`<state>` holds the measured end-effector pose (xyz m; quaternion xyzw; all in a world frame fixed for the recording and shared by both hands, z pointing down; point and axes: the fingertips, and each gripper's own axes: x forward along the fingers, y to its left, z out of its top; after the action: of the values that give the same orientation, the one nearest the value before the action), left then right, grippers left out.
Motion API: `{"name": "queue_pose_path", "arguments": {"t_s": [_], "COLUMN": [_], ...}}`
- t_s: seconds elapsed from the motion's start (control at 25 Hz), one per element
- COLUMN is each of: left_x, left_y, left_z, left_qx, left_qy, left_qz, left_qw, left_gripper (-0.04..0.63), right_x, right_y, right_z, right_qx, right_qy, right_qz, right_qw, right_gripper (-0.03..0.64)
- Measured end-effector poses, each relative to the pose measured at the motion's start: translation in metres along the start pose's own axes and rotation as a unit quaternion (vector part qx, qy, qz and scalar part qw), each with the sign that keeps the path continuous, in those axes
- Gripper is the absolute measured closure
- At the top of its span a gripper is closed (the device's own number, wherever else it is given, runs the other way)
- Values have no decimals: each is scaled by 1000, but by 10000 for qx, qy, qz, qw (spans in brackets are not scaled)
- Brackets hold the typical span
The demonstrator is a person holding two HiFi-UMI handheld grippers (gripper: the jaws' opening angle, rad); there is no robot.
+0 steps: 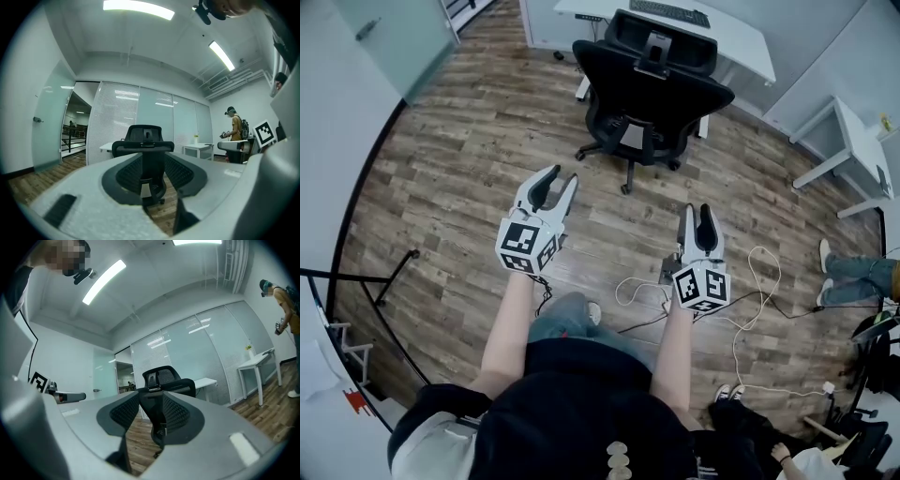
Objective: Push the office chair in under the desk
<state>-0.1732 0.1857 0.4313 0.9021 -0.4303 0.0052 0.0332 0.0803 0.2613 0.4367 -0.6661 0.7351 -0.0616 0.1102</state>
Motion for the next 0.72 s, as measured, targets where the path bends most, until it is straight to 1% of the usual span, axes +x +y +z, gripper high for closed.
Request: {"name": "queue_pose_path", "arguments": {"t_s": [0.24, 0.36, 0.52, 0.72], "left_x": [1, 10, 39, 92], "left_y": [6, 12, 24, 49], "left_z": [4, 4, -1, -1], "left_qx": [3, 15, 87, 117], "left_qy": [-54, -65, -44, -29], "left_qz": [83, 110, 99, 30], "left_qw": [10000, 9999, 9999, 9999], "left_gripper": [456, 456, 453, 445], "right_x": [10, 22, 51, 102], "right_y": [-4, -9, -21, -38], "right_z": [2, 2, -5, -14], "right_qx": [-8, -16, -11, -28], "right_qy": [-11, -8, 8, 67], "right_qz": [55, 69, 58, 33], "right_qw": [10000, 10000, 10000, 10000], "right_gripper": [469, 469, 469, 469]}}
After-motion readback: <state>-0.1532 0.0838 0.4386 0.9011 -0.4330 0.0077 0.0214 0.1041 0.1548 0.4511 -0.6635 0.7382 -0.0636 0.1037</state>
